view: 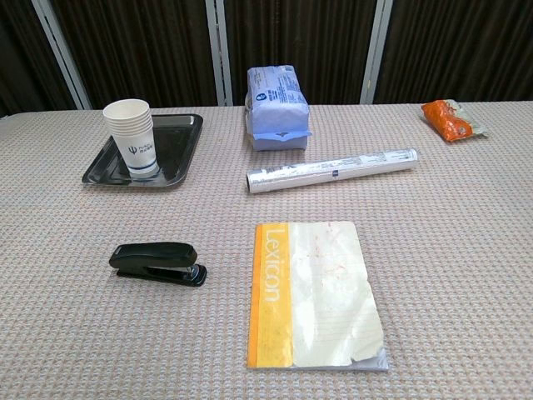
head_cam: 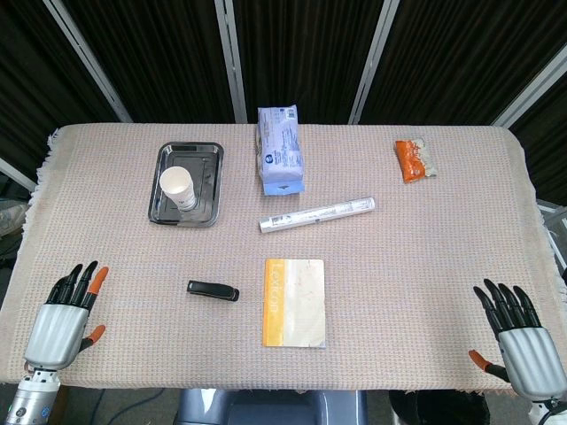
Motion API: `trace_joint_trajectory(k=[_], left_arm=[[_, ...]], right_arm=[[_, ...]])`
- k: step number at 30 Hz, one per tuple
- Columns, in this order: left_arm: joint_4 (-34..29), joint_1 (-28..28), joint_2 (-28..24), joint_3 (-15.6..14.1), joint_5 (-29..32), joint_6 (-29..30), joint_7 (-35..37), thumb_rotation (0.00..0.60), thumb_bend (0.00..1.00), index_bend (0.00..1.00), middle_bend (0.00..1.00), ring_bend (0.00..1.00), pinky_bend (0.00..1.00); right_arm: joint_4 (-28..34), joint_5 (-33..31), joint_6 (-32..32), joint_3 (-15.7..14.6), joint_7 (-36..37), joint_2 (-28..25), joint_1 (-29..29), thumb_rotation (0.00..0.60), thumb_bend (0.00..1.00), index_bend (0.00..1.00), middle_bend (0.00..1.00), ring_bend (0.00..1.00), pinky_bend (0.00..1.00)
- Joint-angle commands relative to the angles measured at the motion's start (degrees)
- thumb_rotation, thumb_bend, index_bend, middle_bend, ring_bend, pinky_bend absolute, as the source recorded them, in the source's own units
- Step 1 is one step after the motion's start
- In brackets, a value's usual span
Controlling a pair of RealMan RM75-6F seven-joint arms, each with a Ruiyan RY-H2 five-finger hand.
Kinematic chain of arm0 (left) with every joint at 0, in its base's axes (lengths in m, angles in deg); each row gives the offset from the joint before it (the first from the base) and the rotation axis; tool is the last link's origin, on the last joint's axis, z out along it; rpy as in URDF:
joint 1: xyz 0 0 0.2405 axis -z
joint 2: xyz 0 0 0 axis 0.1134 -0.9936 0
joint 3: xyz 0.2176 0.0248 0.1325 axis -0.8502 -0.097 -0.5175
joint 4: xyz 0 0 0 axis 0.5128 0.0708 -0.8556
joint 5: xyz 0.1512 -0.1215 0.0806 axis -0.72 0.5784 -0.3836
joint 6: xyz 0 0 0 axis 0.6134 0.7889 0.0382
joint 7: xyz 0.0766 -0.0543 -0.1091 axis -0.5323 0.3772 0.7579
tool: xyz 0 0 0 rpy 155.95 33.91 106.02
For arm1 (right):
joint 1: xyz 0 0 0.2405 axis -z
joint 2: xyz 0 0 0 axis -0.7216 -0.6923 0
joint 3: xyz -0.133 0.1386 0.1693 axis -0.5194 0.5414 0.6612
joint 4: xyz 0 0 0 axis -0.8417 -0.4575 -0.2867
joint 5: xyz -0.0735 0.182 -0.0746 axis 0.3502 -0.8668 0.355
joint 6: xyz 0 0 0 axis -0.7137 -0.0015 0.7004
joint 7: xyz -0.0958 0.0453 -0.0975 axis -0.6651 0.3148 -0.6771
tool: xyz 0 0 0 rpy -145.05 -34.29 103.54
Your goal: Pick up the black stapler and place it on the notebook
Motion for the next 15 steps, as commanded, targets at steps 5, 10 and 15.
trace_joint_trajectory(k=[5,10,15], left_arm=[[0.0,0.0,-0.2,0.0,0.3,-0.1,0.4,0.600,0.08,0.00,0.00,0.00,0.18],[0.6,0.3,0.4,0.2,-0.3,0.1,0.1,0.600,0.08,0.02,0.03,0.02,0.18],[1.3,2.3,1.8,0.7,1.0,-4.0,-0.1,0.600,0.09,0.06,0.08,0.07,0.20]], right_arm=[[0.1,-0.2,0.7,0.0,-0.4,0.1,-0.2,0.600,0.00,0.00,0.00,0.00,0.00],[0.2,-0.2,1.2,0.0,-0.6,0.2,-0.5,0.600,0.00,0.00,0.00,0.00,0.00],[0.5,-0.3,1.3,0.3,-0.4,0.2,-0.8,0.600,0.00,0.00,0.00,0.00,0.00]])
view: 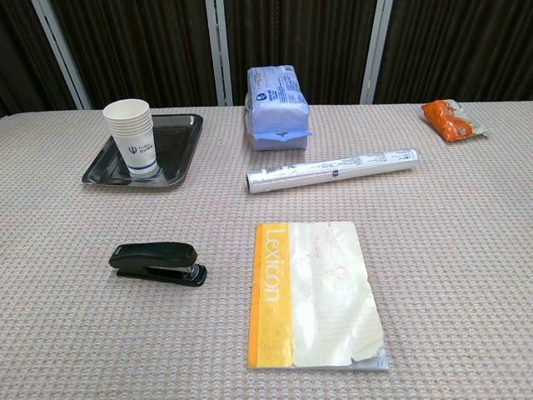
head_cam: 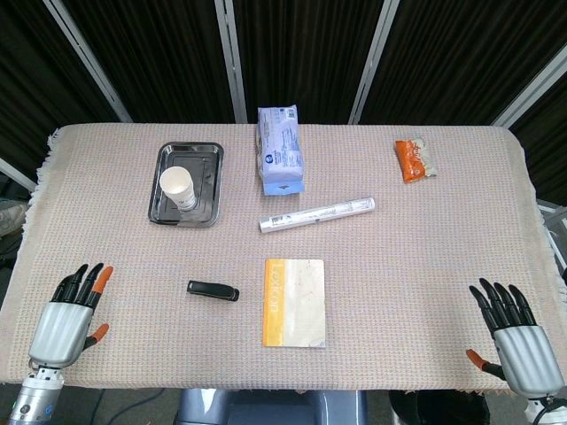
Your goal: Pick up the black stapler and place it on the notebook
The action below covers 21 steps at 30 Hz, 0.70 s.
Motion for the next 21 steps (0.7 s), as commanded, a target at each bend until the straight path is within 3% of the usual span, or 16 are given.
trace_joint_trajectory(k=[1,6,11,15,21], left_arm=[[0.8,2.0,1.4,0.9,1.5,-3.4,-0.3,0.600,0.11,0.06,0.08,0.08,0.21],[3.4,6.1,5.3,3.1,4.4,-9.5,2.0,0.600,0.19,0.10,0.13,0.13,0.25],[6.4,9.0,10.4,5.0,5.1,-11.4,3.4,0.600,0.37,0.21,0.21,0.19,0.32],[8.7,10.9,13.9,3.6,4.3,-14.0,3.5,0.600,0.34,0.18,0.20,0.18,0.31],[10.3,13.4,18.0,3.2,2.7,-15.5,2.5,0.600,0.15,0.15,0.20,0.17,0.31]], right_arm=[[0.1,0.0,0.1,0.2,0.3,0.0,-0.2,0.600,0.00,0.00,0.00,0.00,0.00],[0.1,-1.0,2.5,0.2,0.7,0.0,-1.3,0.600,0.00,0.00,0.00,0.00,0.00],[-0.2,0.5,2.1,-0.5,0.6,-0.2,-1.2,0.600,0.00,0.00,0.00,0.00,0.00],[-1.0,4.5,-1.4,-1.9,0.6,-0.1,0.1,0.600,0.00,0.00,0.00,0.00,0.00],[-2.0,6.9,-3.7,-2.6,0.0,0.6,1.0,0.600,0.00,0.00,0.00,0.00,0.00]])
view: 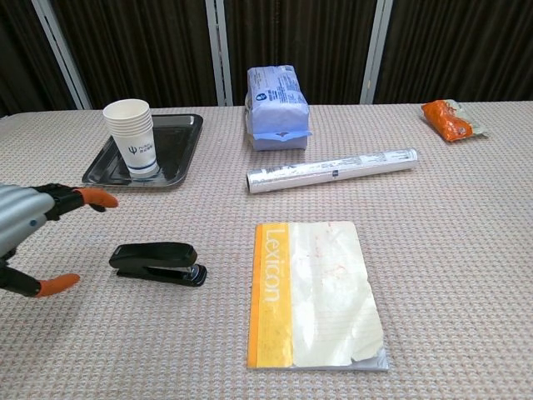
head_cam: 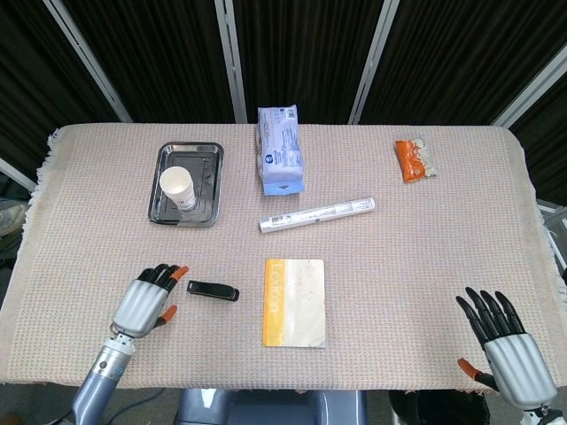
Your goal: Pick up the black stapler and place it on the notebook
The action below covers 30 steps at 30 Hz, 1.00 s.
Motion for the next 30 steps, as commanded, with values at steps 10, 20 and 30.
trace_joint_trajectory(k=[10,20,30], left_arm=[[0.8,4.1,4.9,0.3,0.7,-3.5,-2.2,0.600,0.13,0.26,0.26,0.22,0.31],[6.7,5.6,8.9,0.6,2.5,-4.6,-0.5,0.600,0.14,0.32,0.31,0.26,0.34],[16.1,8.0,13.9,0.6,0.7,-3.3,3.8,0.600,0.27,0.58,0.48,0.43,0.49]], right_arm=[[-0.8,0.6,-1.9,-0.2,2.1,-0.5,0.6,0.600,0.00,0.00,0.00,0.00,0.00],[-2.0,2.3,-5.2,-0.6,3.3,-0.6,2.0,0.600,0.00,0.00,0.00,0.00,0.00],[-2.6,3.5,-6.4,-0.9,2.5,-0.3,2.9,0.600,0.00,0.00,0.00,0.00,0.00]])
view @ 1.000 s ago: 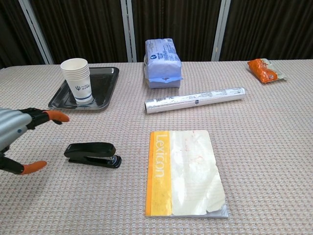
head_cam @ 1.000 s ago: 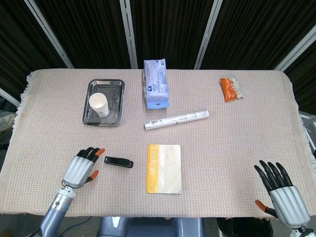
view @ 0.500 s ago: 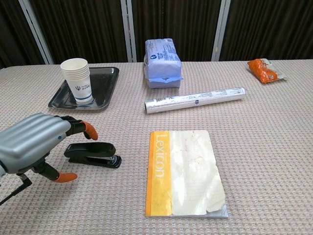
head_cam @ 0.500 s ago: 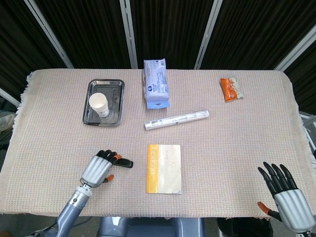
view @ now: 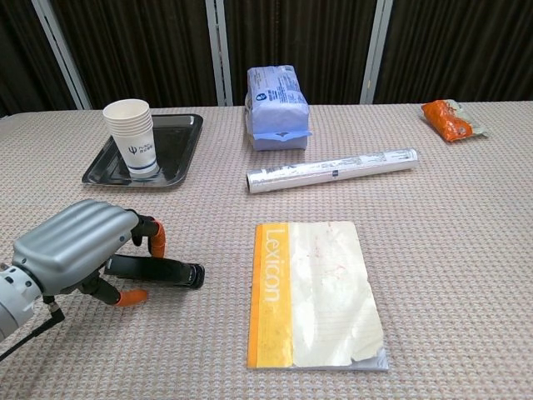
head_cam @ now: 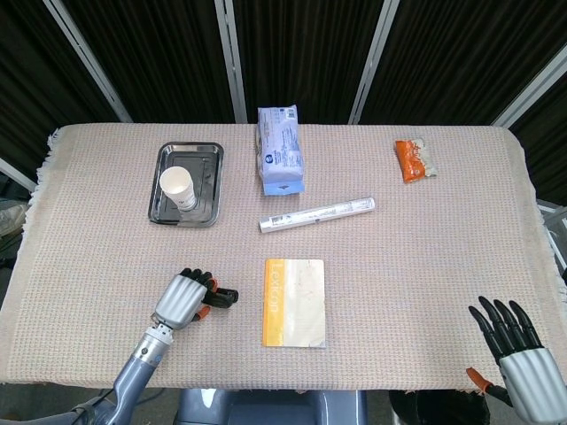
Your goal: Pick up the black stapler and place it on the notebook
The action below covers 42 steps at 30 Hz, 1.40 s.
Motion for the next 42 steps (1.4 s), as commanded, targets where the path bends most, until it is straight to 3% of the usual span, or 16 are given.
trace_joint_trajectory(k=[1,10,21,34,42], left_arm=[[5.2,1.3,3.1,0.0,-1.0,0.8,2.4,0.600,0.30,0.61,0.50,0.45,0.51],[11.3,2.4,6.7,0.8,-1.2,2.8,6.0,0.600,0.44,0.70,0.57,0.52,0.58],[9.7,4.2,7.9,1.6,-3.7,7.9,12.7,0.600,0.43,0.71,0.58,0.53,0.58],[15.8,14.1,18.3,9.0,2.8,-3.4,15.8,0.600,0.42,0.71,0.58,0.53,0.58],[20.7,21.0,23.4,12.1,3.5,-6.8,18.5,0.600,0.41,0.71,0.58,0.53,0.58]], right_arm=[[-0.2,0.6,-0.4,-0.1,-0.4,0.2,0.2,0.600,0.00,0.00,0.00,0.00,0.00],[-0.5,1.3,-0.4,-0.2,-1.9,0.7,0.5,0.600,0.00,0.00,0.00,0.00,0.00],[0.3,1.2,1.8,-0.2,-4.1,1.2,0.0,0.600,0.00,0.00,0.00,0.00,0.00],[0.1,2.3,2.7,-0.9,-3.4,0.9,-0.4,0.600,0.00,0.00,0.00,0.00,0.00],[0.9,1.4,5.4,-0.5,-2.4,0.5,-2.1,0.600,0.00,0.00,0.00,0.00,0.00]])
